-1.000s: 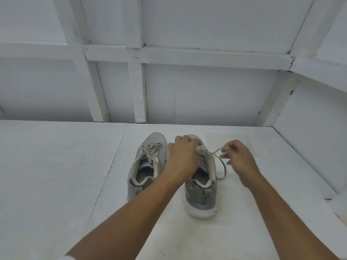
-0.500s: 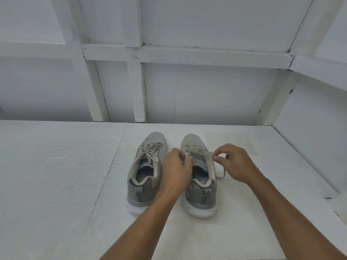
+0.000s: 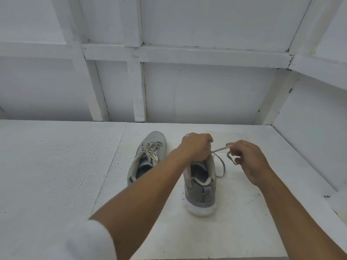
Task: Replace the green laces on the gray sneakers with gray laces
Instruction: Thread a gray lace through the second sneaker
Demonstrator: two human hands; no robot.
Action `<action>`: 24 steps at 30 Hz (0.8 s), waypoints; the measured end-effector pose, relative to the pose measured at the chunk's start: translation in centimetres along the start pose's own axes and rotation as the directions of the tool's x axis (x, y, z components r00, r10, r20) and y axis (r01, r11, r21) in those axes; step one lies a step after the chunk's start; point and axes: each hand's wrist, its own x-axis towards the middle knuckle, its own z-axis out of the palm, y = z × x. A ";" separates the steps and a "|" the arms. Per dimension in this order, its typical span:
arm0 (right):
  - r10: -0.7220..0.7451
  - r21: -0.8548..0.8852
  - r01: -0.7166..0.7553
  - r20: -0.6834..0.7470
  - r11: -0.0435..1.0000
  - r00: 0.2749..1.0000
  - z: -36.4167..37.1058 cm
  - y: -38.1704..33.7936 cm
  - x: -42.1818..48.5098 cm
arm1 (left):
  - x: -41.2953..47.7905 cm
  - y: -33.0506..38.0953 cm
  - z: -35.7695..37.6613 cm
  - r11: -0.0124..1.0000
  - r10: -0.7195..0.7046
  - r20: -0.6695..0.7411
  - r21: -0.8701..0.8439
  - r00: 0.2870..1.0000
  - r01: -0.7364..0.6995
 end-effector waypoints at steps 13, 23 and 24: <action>0.114 -0.162 -0.110 0.012 0.981 0.993 0.0 2.7 -0.2 | 2.3 0.3 -1.9 0.985 0.064 0.189 -0.169 0.980 -0.032; -0.129 -0.404 0.154 0.087 0.902 0.988 1.2 -2.4 0.3 | 0.9 2.9 -7.1 0.883 0.189 0.023 -0.442 0.982 -0.159; -0.154 -0.417 0.176 0.085 0.892 0.984 1.4 -3.1 0.6 | 0.7 3.2 -7.5 0.887 0.207 0.007 -0.424 0.978 -0.185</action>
